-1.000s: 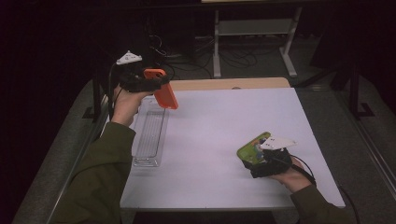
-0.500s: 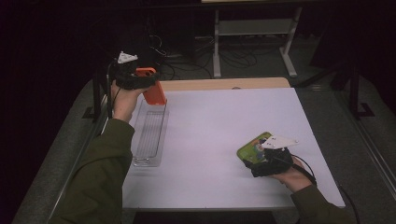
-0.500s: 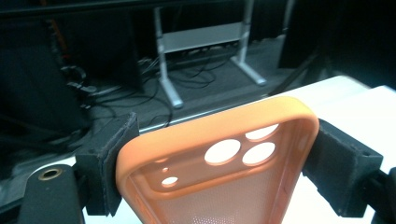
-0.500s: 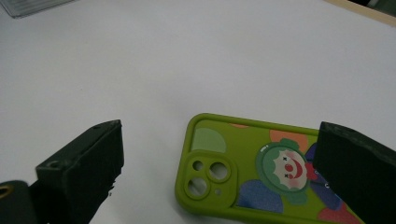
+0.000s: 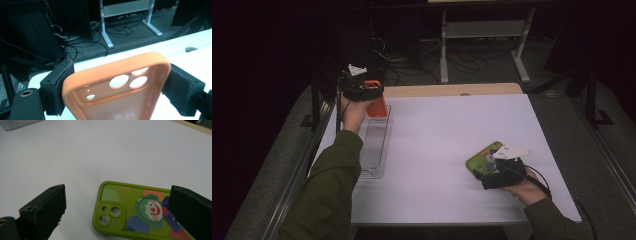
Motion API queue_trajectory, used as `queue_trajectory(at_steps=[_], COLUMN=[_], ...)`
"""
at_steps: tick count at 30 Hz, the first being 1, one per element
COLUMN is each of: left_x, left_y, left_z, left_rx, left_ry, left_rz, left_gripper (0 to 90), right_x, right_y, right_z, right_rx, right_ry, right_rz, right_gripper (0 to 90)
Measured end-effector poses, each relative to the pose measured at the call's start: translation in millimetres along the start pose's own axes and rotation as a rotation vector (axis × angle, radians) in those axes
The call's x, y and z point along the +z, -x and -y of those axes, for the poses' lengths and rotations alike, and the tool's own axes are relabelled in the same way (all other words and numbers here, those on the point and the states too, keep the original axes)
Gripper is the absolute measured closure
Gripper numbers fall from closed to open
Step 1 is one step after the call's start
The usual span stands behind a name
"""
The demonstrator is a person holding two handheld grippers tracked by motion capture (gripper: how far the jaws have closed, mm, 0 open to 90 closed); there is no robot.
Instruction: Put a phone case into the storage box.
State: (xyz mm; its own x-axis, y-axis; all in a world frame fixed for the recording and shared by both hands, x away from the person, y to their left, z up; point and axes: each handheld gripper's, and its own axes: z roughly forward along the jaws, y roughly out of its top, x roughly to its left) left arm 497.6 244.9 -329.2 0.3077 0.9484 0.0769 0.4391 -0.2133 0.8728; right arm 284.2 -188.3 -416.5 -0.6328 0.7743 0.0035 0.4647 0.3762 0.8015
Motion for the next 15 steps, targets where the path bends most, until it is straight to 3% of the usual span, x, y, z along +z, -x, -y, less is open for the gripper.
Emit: queue_trajectory(at_steps=[4,9,15], left_x=[9.1,13.7,21.2], left_y=[-1.3,-3.0,2.3], left_z=[8.6,10.7,13.8], left_rx=[0.004,0.003,0.005], left_ry=[-0.016,-0.013,-0.020], left_rz=[-0.015,-0.001,-0.005], left_gripper=[15.9,15.8,15.6], right_x=[-0.6,-0.8,-1.1], right_y=[0.2,0.6,1.0], right_z=[-0.2,-0.3,-0.3], right_rx=[-0.004,-0.002,0.001], right_ry=[0.002,0.004,0.007], right_rz=[0.006,0.007,0.007], right_gripper=[1.2,1.2,1.2])
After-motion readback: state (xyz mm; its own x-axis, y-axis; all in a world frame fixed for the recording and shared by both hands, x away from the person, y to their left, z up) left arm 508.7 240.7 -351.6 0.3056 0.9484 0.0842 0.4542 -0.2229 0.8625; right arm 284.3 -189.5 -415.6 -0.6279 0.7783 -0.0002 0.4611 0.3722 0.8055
